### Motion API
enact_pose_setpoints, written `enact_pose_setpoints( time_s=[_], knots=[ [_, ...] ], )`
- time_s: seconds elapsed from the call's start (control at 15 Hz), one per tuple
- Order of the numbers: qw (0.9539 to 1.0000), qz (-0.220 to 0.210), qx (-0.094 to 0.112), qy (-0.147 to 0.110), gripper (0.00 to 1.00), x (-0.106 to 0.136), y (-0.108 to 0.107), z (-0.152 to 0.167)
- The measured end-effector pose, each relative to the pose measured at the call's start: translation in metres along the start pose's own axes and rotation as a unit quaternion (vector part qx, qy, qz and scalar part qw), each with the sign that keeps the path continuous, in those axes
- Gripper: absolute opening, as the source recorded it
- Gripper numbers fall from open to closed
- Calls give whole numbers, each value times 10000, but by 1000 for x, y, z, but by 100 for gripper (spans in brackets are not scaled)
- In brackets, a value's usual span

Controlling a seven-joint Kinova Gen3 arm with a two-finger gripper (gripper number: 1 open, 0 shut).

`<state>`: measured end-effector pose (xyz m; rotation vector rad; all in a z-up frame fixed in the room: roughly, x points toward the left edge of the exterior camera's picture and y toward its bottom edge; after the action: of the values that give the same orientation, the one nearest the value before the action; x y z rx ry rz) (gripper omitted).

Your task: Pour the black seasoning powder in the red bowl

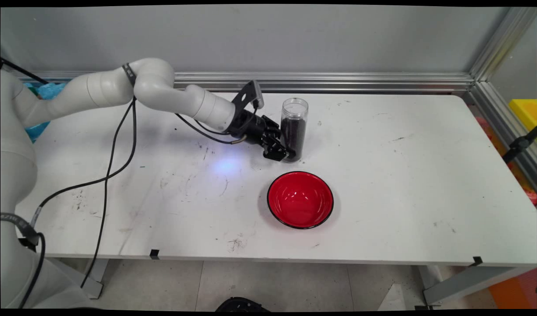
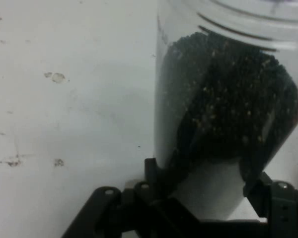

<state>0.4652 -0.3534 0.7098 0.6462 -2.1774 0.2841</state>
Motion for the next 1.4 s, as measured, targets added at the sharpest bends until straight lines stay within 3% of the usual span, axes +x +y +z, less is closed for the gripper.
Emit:
enact_pose_setpoints(
  time_s=[0.53, 1.0, 1.2, 1.4],
  knots=[
    [9998, 149, 113, -31, 0, 34, 0, -18],
    [9986, 517, 88, -46, 0, 73, 12, -41],
    [9951, 965, 116, -172, 0, 81, 17, -50],
    [9882, 1498, 147, -280, 0, 85, 21, -55]
  ],
)
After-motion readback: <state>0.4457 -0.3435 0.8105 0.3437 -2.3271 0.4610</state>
